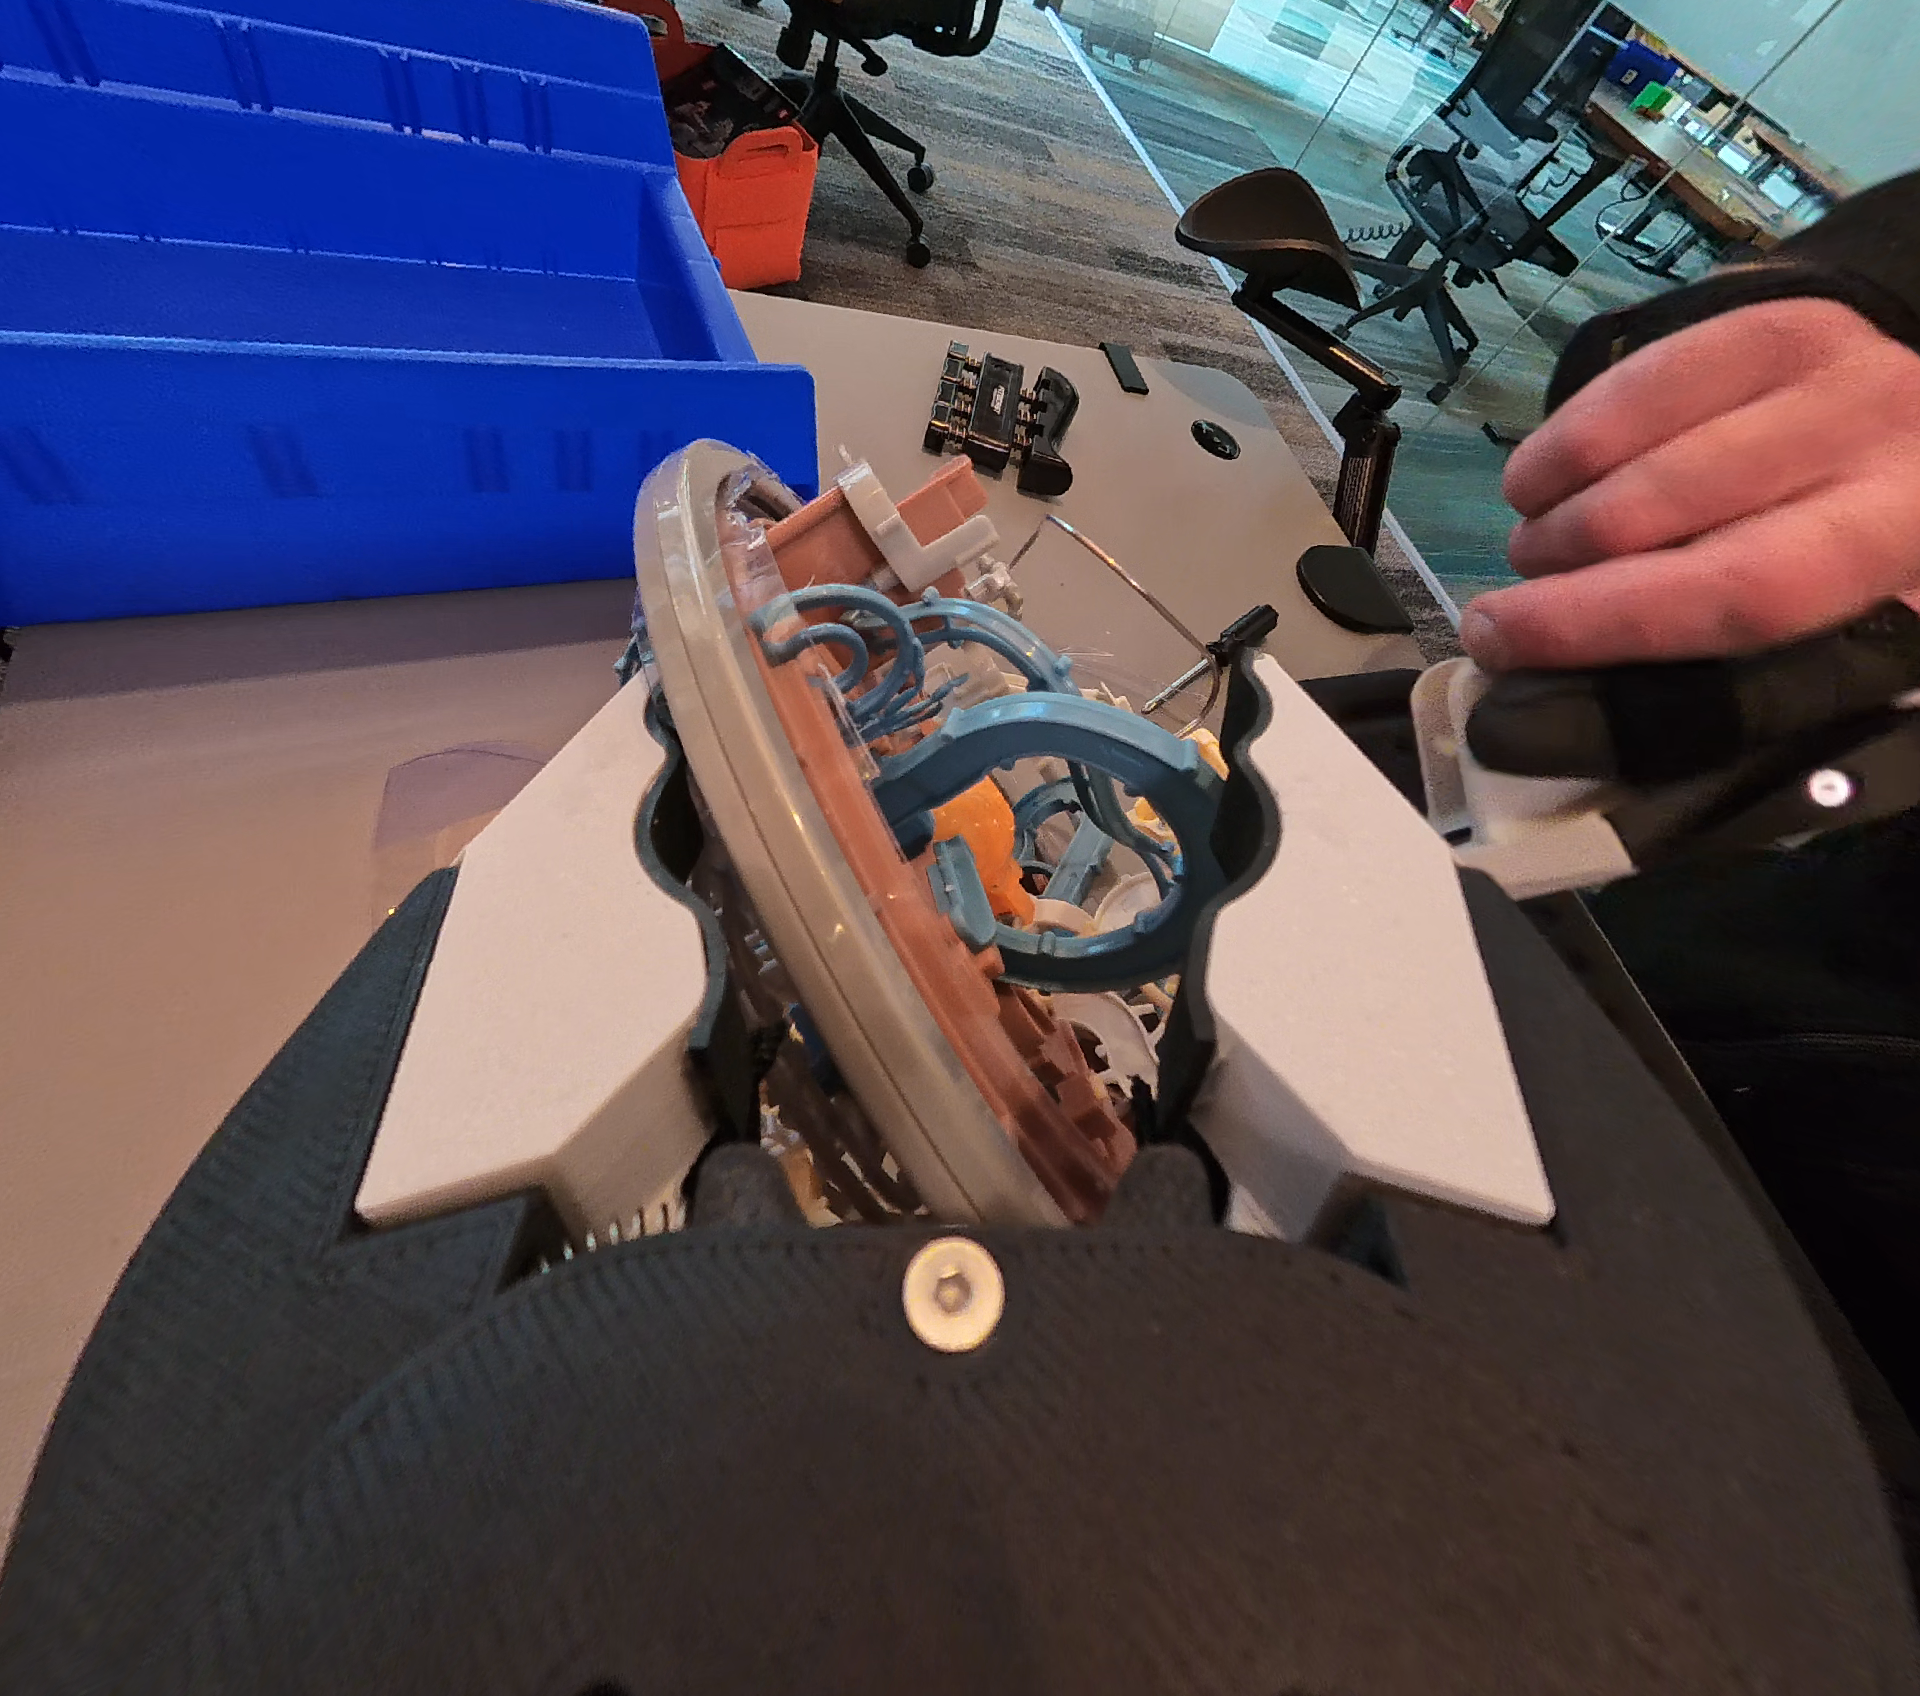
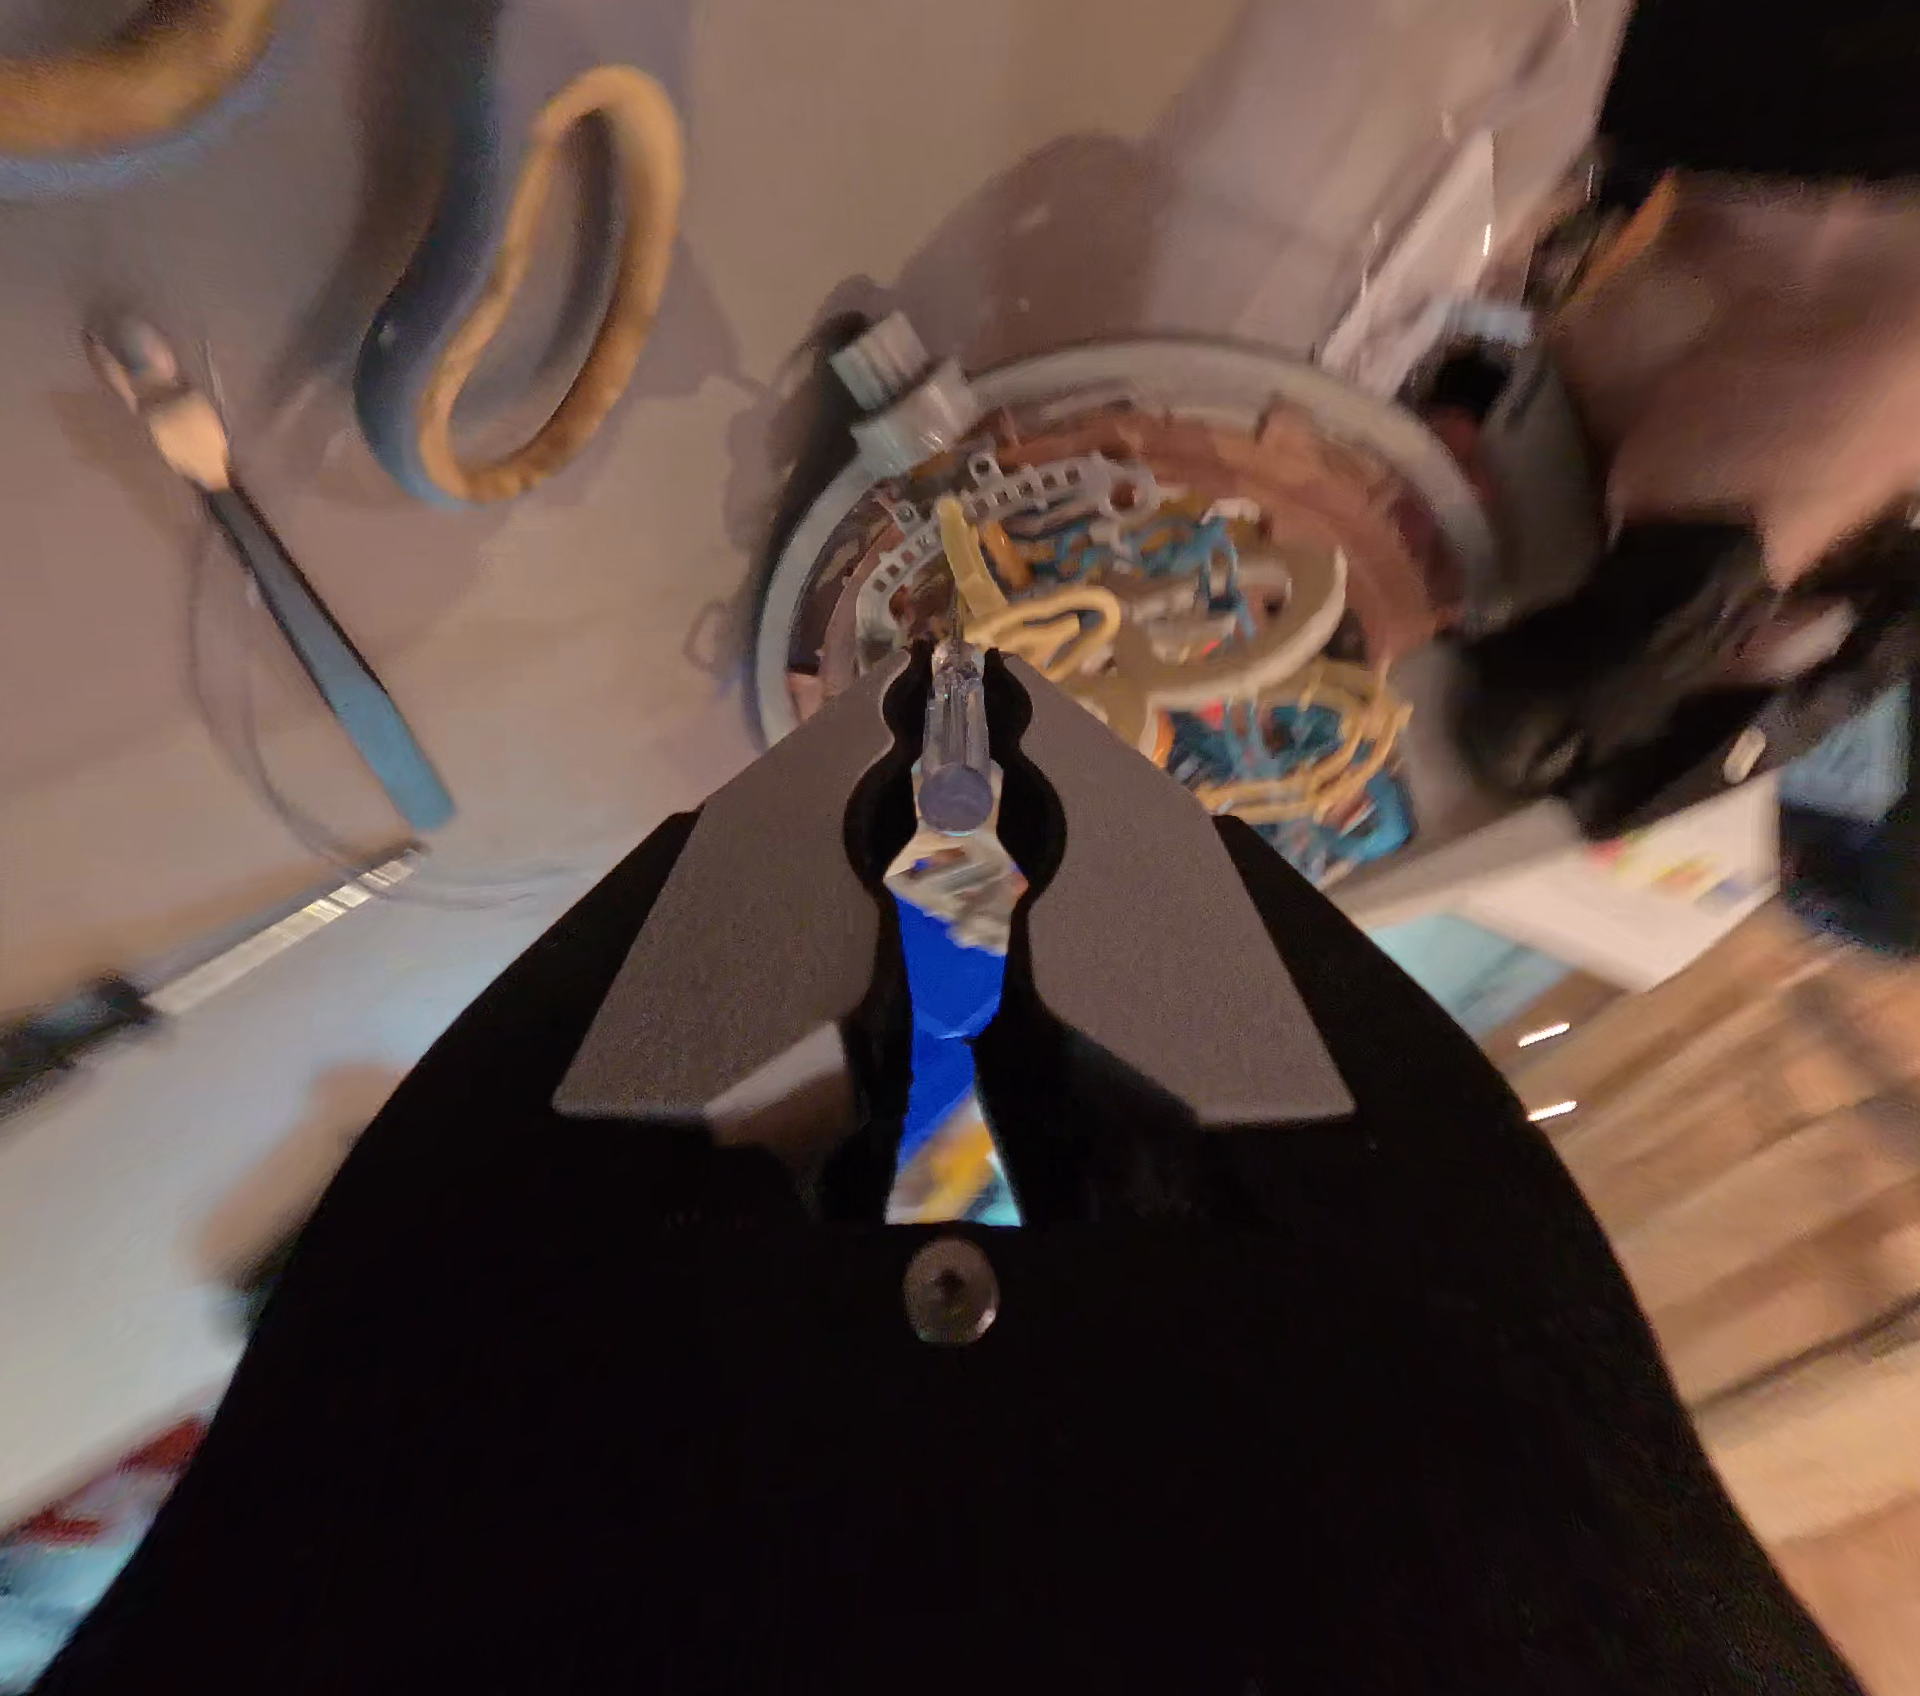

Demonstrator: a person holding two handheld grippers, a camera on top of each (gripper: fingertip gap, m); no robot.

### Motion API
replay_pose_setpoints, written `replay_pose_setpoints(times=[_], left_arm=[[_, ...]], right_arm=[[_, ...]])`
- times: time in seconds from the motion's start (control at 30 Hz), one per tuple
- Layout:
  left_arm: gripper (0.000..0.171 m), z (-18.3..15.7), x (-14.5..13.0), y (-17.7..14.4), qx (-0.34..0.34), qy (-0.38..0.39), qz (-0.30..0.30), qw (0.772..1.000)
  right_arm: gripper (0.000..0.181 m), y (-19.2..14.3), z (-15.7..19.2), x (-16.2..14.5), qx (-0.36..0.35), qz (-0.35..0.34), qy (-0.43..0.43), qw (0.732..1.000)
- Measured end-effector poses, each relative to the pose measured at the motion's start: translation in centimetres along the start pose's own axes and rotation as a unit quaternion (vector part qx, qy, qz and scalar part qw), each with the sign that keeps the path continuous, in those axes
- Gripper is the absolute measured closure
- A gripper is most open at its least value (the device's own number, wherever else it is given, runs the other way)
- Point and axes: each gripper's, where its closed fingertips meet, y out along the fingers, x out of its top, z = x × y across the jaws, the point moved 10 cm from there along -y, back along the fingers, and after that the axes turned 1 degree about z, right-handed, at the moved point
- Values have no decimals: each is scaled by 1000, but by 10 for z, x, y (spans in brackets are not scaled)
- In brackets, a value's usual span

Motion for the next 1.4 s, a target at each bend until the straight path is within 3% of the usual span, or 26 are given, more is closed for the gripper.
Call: replay_pose_setpoints(times=[0.07, 0.17, 0.3, 0.4, 0.93, 1.4], left_arm=[[72, 1, 0, 0, -2, -2, -2, 1000], [72, 1, 0, 1, 0, -3, -3, 1000], [71, 0, 0, 1, 1, -5, -5, 1000], [71, 0, 0, 1, 0, -6, -7, 1000], [71, 1, 0, 1, -2, -7, -8, 1000], [71, 1, -1, 1, -4, -7, -10, 1000]], right_arm=[[174, -7, 1, -8, 20, -37, 181, 983], [174, -8, 15, -19, 28, -106, 411, 905], [173, 2, 31, -23, 4, -148, 589, 794], [173, 14, 40, -20, 6, -159, 646, 746], [173, 23, 48, -18, -12, -157, 703, 694], [174, 23, 50, -16, -22, -152, 707, 691]])
